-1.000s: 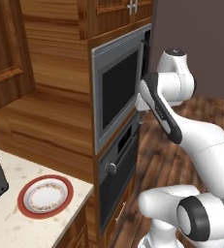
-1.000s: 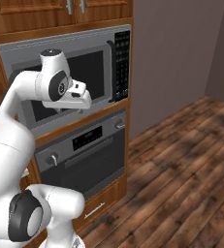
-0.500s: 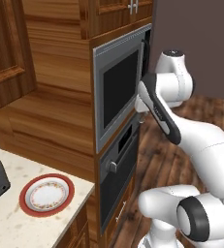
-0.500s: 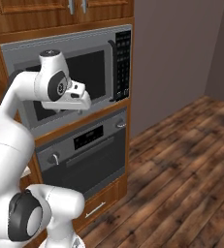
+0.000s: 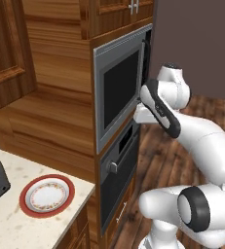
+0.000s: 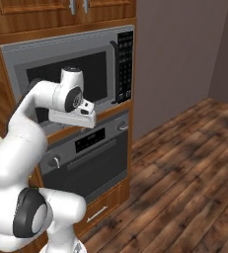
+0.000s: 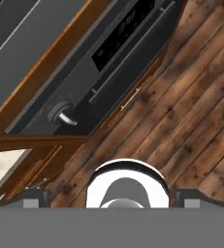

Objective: Take the baked cake out of the oven and place it on the plate for cooling. Then close the oven door.

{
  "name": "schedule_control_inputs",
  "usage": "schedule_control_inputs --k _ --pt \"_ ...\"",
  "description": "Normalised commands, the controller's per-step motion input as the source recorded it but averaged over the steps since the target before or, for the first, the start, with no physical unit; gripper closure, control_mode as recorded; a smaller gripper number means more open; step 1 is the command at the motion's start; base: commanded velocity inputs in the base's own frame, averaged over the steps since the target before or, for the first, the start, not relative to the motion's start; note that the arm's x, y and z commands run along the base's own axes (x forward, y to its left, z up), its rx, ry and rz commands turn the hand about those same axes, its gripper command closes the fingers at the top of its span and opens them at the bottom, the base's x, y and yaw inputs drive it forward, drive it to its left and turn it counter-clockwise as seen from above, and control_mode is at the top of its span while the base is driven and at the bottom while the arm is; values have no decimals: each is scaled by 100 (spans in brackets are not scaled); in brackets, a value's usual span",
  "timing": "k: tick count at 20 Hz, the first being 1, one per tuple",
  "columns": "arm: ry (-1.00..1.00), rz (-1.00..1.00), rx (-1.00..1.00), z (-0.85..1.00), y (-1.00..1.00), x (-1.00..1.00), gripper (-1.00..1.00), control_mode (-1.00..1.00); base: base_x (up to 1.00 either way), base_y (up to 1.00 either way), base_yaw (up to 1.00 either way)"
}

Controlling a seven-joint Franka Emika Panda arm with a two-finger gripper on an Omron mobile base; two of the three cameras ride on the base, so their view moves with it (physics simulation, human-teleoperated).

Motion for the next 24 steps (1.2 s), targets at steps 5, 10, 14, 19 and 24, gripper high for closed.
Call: schedule_control_inputs --k 5,10,14,19,24 --pt "12 -17 36 -77 28 22 -100 -100 0 0 0" --pt "22 -16 43 -78 9 34 -100 -100 0 0 0" --pt "18 -11 32 -97 -6 42 -100 -100 0 0 0" --pt "9 -2 28 -85 -19 71 -100 -100 0 0 0" --pt "4 0 24 -77 -21 86 -100 -100 0 0 0"
